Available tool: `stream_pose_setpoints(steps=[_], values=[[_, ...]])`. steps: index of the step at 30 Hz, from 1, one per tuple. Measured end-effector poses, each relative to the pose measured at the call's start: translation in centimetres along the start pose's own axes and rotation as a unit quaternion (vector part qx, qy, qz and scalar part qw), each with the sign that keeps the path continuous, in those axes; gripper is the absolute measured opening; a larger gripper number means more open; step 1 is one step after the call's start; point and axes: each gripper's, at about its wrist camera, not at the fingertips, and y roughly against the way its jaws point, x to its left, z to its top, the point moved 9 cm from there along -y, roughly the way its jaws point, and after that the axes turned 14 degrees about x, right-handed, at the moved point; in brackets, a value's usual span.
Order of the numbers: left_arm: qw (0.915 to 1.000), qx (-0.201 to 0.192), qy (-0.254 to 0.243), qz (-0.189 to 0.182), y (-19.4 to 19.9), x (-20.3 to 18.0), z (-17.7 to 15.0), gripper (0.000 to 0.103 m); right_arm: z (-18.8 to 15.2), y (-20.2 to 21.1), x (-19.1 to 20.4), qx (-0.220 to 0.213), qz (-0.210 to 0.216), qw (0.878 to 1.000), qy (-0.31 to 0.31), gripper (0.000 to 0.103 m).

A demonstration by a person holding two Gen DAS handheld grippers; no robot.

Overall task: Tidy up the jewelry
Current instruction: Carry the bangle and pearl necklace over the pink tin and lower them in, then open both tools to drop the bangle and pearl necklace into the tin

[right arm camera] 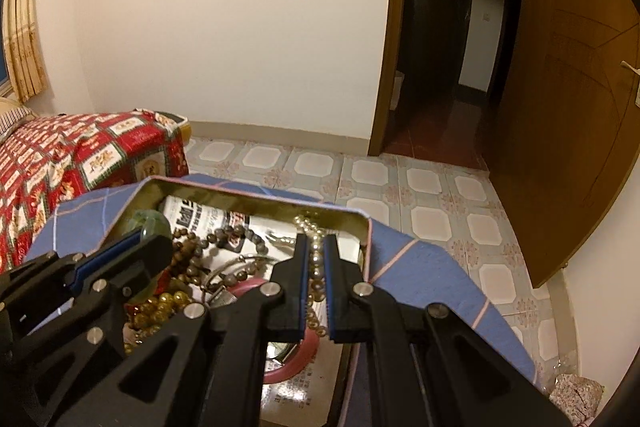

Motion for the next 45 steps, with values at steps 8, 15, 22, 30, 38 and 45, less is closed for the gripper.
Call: stream_pose_setpoints(steps=[8,15,22,30,38,45], values=[[0.9997,0.02,0.0,0.011,-2.1,0.2,-0.9,0.009,-1.0,-1.7,-0.5,0.021,-0.001,1.0,-0.003,0.009],[0.9994,0.031,0.012,0.005,-2.9,0.4,-0.9,0.008,-1.2,-2.0,-0.4,0.021,-0.003,1.0,0.004,0.009],[0.9991,0.035,0.021,-0.005,-3.2,0.8,-0.9,0.008,-1.3,-2.2,0.1,0.013,-0.011,1.0,0.019,0.01],[0.9992,0.034,0.02,0.005,-3.1,0.9,-0.9,0.008,-1.2,-2.2,0.1,0.012,-0.011,1.0,0.022,0.009],[0.9983,0.046,0.034,0.007,-2.7,0.9,-1.2,0.008,-1.3,-2.2,0.3,0.014,0.007,1.0,0.015,0.013],[0.9977,0.048,0.047,0.005,-2.0,1.5,-1.4,0.01,-0.9,-1.2,0.6,-0.004,0.011,1.0,0.01,0.051]])
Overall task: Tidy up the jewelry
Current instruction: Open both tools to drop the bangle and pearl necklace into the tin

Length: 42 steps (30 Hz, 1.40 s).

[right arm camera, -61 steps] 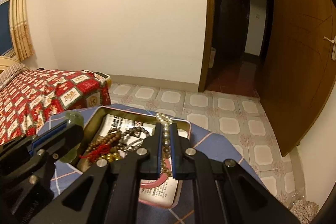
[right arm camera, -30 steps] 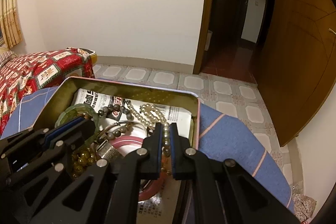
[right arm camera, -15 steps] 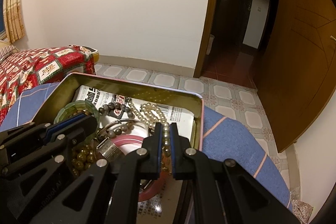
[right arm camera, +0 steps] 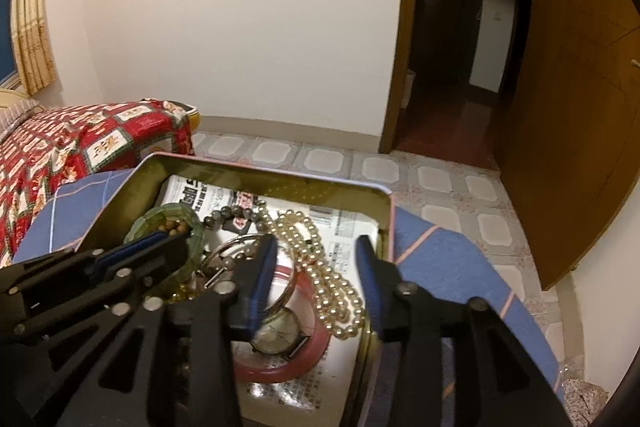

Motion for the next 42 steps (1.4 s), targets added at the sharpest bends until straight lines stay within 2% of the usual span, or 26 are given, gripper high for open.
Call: stream_pose_setpoints(steps=[3,6,9,11,13,19,23,26,42], values=[[1.0,0.003,0.003,-0.002,0.3,0.1,-0.3,0.01,-0.1,0.1,0.1,0.0,0.014,1.0,-0.004,0.054],[0.9998,-0.002,-0.007,0.016,1.0,0.1,-0.5,0.01,-0.2,0.5,0.4,-0.002,0.006,1.0,0.002,0.057],[0.9999,-0.009,-0.003,0.014,1.9,0.2,-0.9,0.01,-0.4,1.1,0.6,-0.007,0.003,1.0,0.004,0.063],[0.9998,-0.008,-0.001,0.016,2.1,0.4,-1.1,0.01,-0.5,1.4,0.3,-0.01,-0.004,1.0,-0.002,0.075],[0.9997,-0.007,-0.004,0.024,2.2,0.4,-1.3,0.01,-0.6,1.7,0.0,-0.014,-0.006,1.0,-0.008,0.079],[0.9975,-0.014,-0.015,0.068,2.8,0.1,-2.5,0.01,-1.3,2.3,0.2,-0.011,-0.006,1.0,-0.003,0.079],[0.9964,-0.016,-0.024,0.079,3.3,-0.1,-3.3,0.01,-1.9,3.0,0.0,-0.009,-0.006,1.0,-0.004,0.081],[0.9966,-0.02,-0.022,0.076,4.1,-0.2,-3.8,0.011,-2.3,3.6,-0.2,-0.013,-0.005,1.0,-0.007,0.085],[0.9968,-0.041,-0.028,0.063,6.7,-1.5,-4.6,0.011,-3.3,6.3,-0.1,-0.024,-0.004,1.0,-0.005,0.085]])
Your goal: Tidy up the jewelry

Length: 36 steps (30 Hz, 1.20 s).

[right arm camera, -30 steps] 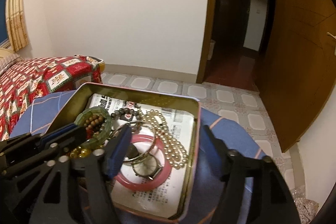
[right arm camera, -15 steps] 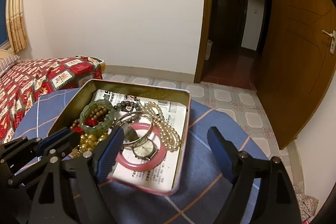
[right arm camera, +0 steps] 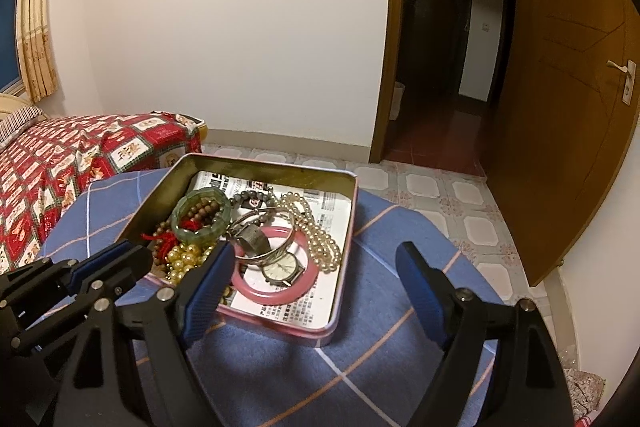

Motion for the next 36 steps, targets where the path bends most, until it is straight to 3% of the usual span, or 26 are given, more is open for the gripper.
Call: stream_pose_setpoints(steps=[18,28,36], values=[[0.9998,-0.019,0.003,0.003,4.9,-0.9,-3.3,0.011,-3.3,3.7,0.1,-0.008,0.012,1.0,-0.009,0.091],[0.9977,-0.058,-0.014,0.033,9.9,-1.8,-5.0,0.011,-4.3,8.6,0.1,-0.052,0.017,0.998,-0.013,0.095],[0.9945,-0.096,0.001,0.041,13.2,-1.7,-4.5,0.011,-3.4,12.7,-0.2,-0.104,0.015,0.994,-0.021,0.099]])
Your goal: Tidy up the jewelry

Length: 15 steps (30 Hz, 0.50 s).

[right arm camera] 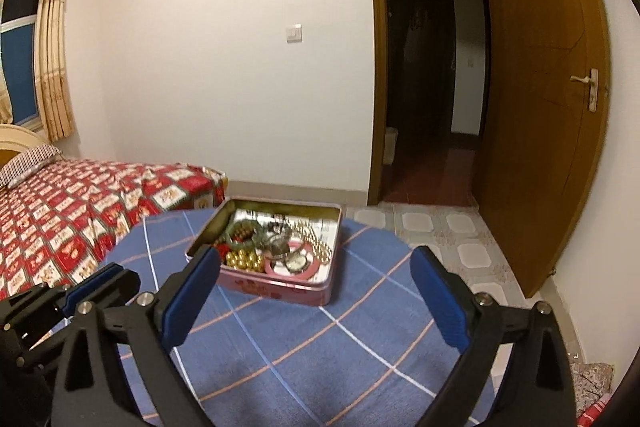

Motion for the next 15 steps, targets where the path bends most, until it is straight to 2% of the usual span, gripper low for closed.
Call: stream_pose_setpoints(steps=[5,7,9,10,11,15], values=[[0.9998,-0.02,0.007,0.003,1.3,0.4,0.4,0.014,0.8,1.8,0.1,-0.026,-0.001,1.0,-0.002,0.102],[0.9997,-0.023,0.012,0.003,1.5,0.6,0.5,0.025,1.0,2.1,0.0,-0.032,-0.001,0.999,-0.006,0.102],[0.9994,-0.028,0.02,0.0,1.7,0.8,0.5,0.056,1.1,2.1,0.0,-0.033,0.001,0.999,-0.009,0.102],[0.9992,-0.034,0.022,0.001,1.9,0.9,0.6,0.062,1.1,2.1,0.1,-0.033,0.002,0.999,-0.009,0.102],[0.9988,-0.042,0.024,0.003,2.2,1.0,0.7,0.065,1.2,2.0,0.1,-0.033,0.002,0.999,-0.009,0.102],[0.9985,-0.047,0.016,0.025,2.7,1.1,1.0,0.067,1.1,2.0,0.1,-0.033,0.002,0.999,-0.009,0.102]])
